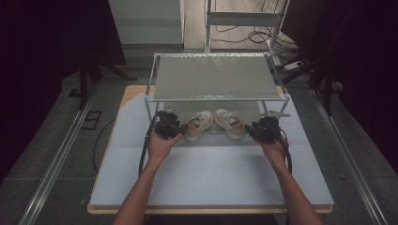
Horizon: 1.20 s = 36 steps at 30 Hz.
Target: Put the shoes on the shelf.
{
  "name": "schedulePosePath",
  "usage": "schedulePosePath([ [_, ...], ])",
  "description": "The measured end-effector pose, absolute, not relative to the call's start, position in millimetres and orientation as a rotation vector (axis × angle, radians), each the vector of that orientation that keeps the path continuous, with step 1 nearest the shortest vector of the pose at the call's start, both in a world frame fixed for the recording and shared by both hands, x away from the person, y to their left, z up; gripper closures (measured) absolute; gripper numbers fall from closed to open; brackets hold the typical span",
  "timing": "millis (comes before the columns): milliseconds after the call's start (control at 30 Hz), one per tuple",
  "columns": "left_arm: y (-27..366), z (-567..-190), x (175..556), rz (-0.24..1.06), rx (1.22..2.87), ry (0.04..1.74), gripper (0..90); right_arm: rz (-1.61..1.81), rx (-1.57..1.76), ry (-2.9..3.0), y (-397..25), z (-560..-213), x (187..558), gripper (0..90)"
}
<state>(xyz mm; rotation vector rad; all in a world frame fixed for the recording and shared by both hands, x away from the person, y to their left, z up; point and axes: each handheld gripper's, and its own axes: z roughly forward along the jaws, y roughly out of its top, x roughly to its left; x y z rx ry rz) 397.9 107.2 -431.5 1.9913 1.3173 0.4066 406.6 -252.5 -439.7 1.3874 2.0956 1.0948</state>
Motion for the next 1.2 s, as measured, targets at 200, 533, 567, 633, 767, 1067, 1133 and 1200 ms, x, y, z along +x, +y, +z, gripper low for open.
schedulePosePath([
  [200, 111, -449, 402, 0.328, 2.035, 1.333, 81.3, 1.044, 1.427, 2.124, -265, -455, 413, 84.1],
  [533, 106, -456, 403, 0.275, 2.038, 1.328, 85.1, 1.016, 1.392, 2.22, -245, -471, 416, 89.3],
  [567, 106, -456, 403, 0.271, 2.037, 1.326, 85.3, 1.002, 1.383, 2.212, -243, -471, 415, 89.3],
  [633, 104, -456, 402, 0.263, 2.038, 1.314, 85.3, 1.002, 1.381, 2.212, -242, -471, 415, 89.3],
  [767, 100, -456, 401, 0.257, 2.04, 1.301, 85.3, 1.01, 1.376, 2.218, -241, -471, 415, 89.3],
  [1067, 86, -457, 400, 0.209, 2.041, 1.264, 84.4, 1.07, 1.308, 2.277, -221, -470, 408, 89.3],
  [1133, 82, -457, 400, 0.201, 2.042, 1.253, 84.3, 1.079, 1.29, 2.29, -214, -470, 407, 89.3],
  [1200, 77, -457, 400, 0.193, 2.044, 1.243, 84.2, 1.089, 1.281, 2.298, -209, -471, 407, 89.3],
])
